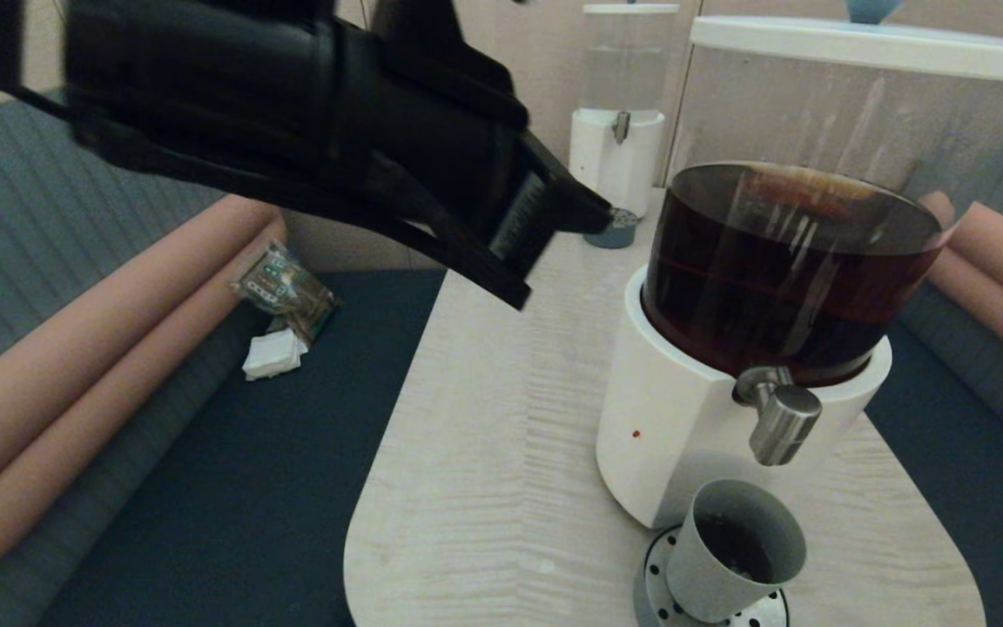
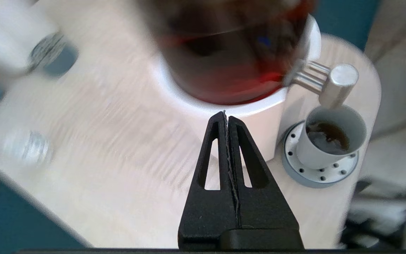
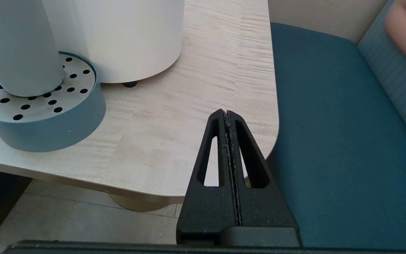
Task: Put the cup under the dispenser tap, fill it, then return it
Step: Turn off the faucet, then place the cup next to the water dispenser
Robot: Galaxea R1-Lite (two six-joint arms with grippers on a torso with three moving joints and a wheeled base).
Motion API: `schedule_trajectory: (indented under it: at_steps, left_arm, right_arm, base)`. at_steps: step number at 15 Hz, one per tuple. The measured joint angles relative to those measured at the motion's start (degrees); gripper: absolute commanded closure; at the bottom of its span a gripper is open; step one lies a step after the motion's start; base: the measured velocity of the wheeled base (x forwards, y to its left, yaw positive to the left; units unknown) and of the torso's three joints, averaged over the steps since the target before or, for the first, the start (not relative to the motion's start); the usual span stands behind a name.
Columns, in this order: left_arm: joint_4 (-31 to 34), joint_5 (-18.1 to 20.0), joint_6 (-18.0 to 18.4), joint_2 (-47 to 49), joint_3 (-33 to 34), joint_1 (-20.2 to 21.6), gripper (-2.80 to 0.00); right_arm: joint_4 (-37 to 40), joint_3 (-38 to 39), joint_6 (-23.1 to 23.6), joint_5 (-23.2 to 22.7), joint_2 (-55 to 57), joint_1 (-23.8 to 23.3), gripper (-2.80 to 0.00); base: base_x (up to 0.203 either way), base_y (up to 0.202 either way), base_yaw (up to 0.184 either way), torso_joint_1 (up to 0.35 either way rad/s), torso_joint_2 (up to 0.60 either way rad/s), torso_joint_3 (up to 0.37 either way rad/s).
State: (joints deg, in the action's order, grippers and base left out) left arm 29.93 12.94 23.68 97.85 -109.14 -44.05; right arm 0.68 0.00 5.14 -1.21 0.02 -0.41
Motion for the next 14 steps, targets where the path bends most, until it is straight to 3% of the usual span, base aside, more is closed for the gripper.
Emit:
schedule_trajectory:
  at_steps: [2, 4, 5, 8, 10, 11, 13, 14]
  left_arm:
    - [2.0, 4.9, -7.2, -5.3, 0.4, 5.5, 0.0]
    - [3.6, 12.6, -13.6, -11.3, 3.2, 13.2, 0.0]
    - [4.0, 17.2, -15.2, -14.0, 5.2, 17.2, 0.0]
    - [4.3, 35.7, -18.0, -22.1, 15.5, 32.2, 0.0]
    - [2.2, 45.5, -17.0, -25.6, 25.0, 38.2, 0.0]
    - [-0.5, 48.4, -15.2, -26.7, 31.1, 39.9, 0.0]
    - [-9.3, 48.6, -10.9, -27.4, 42.3, 41.5, 0.0]
    - [-16.8, 47.7, -8.9, -26.9, 47.7, 41.7, 0.0]
  right_arm:
    - [0.0, 0.0, 0.0, 0.0, 0.0, 0.0, 0.0]
    - [0.0, 0.0, 0.0, 0.0, 0.0, 0.0, 0.0]
    - [0.0, 0.0, 0.0, 0.0, 0.0, 0.0, 0.0]
    - [0.0, 0.0, 0.0, 0.0, 0.0, 0.0, 0.0]
    - [0.0, 0.0, 0.0, 0.0, 0.0, 0.0, 0.0]
    - [0.0, 0.0, 0.0, 0.0, 0.0, 0.0, 0.0]
    - [0.0, 0.0, 0.0, 0.0, 0.0, 0.0, 0.0]
    - [0.0, 0.0, 0.0, 0.0, 0.0, 0.0, 0.0]
  base:
    - [0.0, 0.0, 0.0, 0.0, 0.0, 0.0]
    - [0.0, 0.0, 0.0, 0.0, 0.0, 0.0]
    - [0.0, 0.0, 0.0, 0.0, 0.0, 0.0]
    - [0.0, 0.0, 0.0, 0.0, 0.0, 0.0]
    - [0.0, 0.0, 0.0, 0.0, 0.0, 0.0]
    - [0.0, 0.0, 0.0, 0.0, 0.0, 0.0]
    - [0.0, 0.0, 0.0, 0.0, 0.0, 0.0]
    - [0.0, 0.0, 0.0, 0.0, 0.0, 0.0]
